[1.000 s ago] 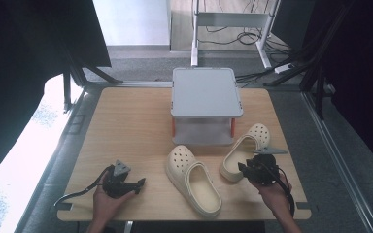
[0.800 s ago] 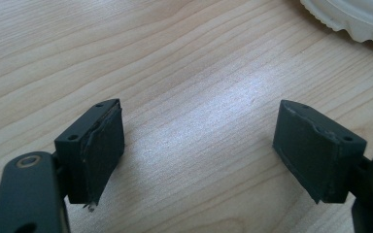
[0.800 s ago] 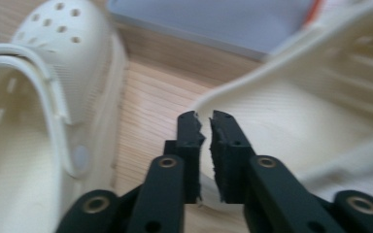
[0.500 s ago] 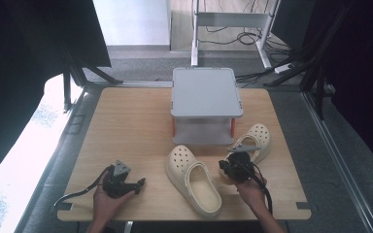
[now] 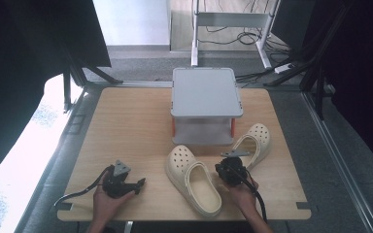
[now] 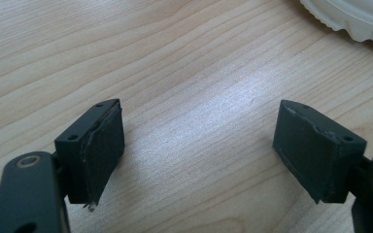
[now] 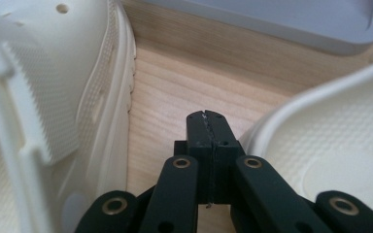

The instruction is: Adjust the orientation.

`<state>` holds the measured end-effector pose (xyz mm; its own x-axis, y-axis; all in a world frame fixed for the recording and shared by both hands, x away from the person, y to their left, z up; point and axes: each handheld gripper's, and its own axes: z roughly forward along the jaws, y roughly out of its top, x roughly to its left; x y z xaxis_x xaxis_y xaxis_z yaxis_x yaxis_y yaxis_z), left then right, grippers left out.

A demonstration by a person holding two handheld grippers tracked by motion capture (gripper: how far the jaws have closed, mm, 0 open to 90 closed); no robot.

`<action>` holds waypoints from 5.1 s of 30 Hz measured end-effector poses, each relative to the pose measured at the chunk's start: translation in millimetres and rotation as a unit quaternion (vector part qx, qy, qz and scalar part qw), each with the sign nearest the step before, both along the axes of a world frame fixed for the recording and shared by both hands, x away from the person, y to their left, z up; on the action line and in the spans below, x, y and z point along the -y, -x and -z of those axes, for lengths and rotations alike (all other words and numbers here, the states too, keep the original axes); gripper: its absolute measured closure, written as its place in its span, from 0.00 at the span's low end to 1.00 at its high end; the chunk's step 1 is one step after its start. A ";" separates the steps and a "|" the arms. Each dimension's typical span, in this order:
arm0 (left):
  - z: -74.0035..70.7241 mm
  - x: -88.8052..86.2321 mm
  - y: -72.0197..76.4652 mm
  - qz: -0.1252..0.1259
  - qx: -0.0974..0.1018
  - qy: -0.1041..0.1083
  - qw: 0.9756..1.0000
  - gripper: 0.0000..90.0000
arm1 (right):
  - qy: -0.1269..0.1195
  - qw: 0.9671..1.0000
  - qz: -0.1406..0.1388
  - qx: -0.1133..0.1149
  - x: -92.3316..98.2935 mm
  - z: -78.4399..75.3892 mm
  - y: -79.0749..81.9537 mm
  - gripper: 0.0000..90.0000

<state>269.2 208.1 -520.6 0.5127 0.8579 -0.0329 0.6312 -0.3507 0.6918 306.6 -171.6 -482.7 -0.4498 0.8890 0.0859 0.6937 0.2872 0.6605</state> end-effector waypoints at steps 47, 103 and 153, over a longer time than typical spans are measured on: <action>0.1 -0.1 -6.4 0.002 0.001 0.002 1.000 0.21 | 0.004 0.999 0.036 -0.034 121.0 -8.6 51.6 1.00; 0.2 1.0 -12.4 0.004 0.000 0.001 1.000 0.21 | 0.027 0.995 0.073 -0.060 195.5 -41.4 -66.9 0.72; 0.2 1.2 -12.9 0.004 0.000 0.001 1.000 0.21 | 0.033 0.997 -0.075 -0.004 40.6 -43.6 -33.2 0.86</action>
<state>282.1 207.0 -520.8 0.5194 0.8538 -0.0353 0.6283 -0.3536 0.6930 339.8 -212.2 -439.1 -0.5784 0.8151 0.0331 0.6448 0.4319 0.6306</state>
